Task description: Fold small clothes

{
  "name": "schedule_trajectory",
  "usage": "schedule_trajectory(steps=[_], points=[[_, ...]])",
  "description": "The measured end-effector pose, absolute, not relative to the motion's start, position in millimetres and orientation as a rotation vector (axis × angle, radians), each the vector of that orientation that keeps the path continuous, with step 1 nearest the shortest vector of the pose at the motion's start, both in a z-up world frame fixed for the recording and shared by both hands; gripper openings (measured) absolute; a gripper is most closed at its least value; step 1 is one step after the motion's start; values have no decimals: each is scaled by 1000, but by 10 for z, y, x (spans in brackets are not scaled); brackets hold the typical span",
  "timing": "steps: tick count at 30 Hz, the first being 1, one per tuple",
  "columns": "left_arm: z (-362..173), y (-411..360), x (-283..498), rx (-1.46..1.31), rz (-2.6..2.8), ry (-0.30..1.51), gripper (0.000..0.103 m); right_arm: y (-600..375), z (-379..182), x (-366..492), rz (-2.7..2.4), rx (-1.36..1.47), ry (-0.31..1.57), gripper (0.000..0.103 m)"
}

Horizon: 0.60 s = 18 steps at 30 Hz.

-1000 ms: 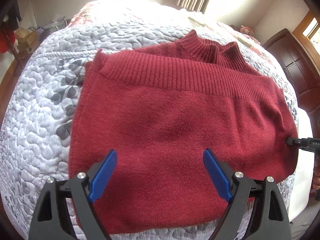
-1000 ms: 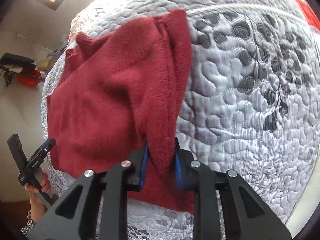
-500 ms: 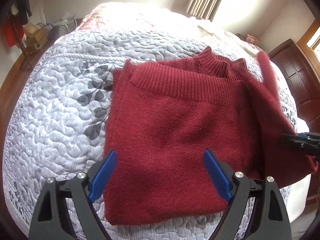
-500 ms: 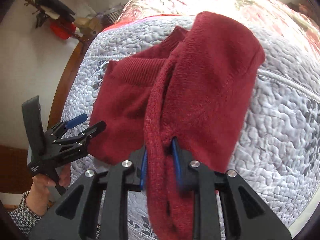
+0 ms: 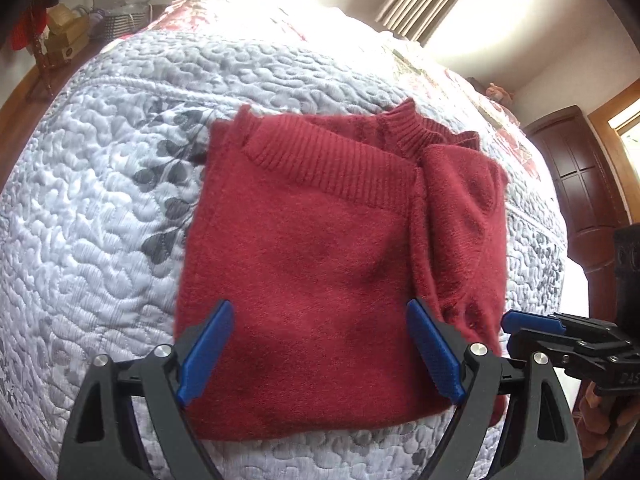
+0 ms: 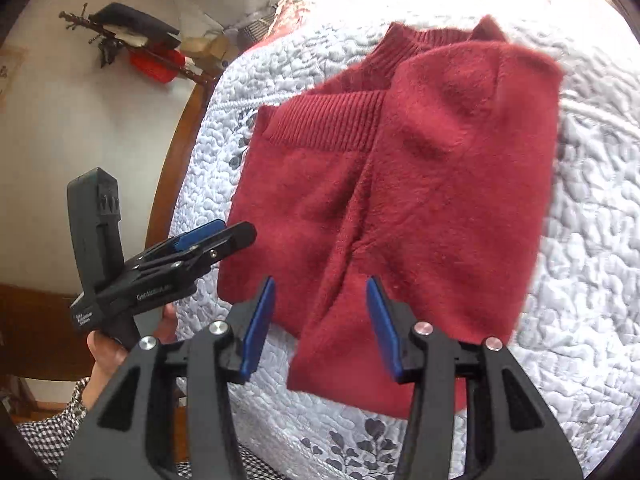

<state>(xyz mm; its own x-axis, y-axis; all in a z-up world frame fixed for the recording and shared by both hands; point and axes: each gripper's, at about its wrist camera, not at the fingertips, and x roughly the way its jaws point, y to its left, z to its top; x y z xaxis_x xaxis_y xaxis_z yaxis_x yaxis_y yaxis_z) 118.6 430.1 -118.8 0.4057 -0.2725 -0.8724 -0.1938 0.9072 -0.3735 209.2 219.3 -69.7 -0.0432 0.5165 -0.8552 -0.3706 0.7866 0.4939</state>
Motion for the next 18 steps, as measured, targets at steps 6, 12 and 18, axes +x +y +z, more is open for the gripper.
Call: schedule_trajectory(steps=[6,12,18], points=[[-1213,3818,1556,-472,-189,1207,89,1558,-605,2045,514,20,1375,49],[-1402,3374,1800,-450,-248,1279,89,1069,-859,1937,446,99,1416,49],[-1580,3173,1913,-491,-269,1344,65,828,-930,1840,424,128,1407,49]])
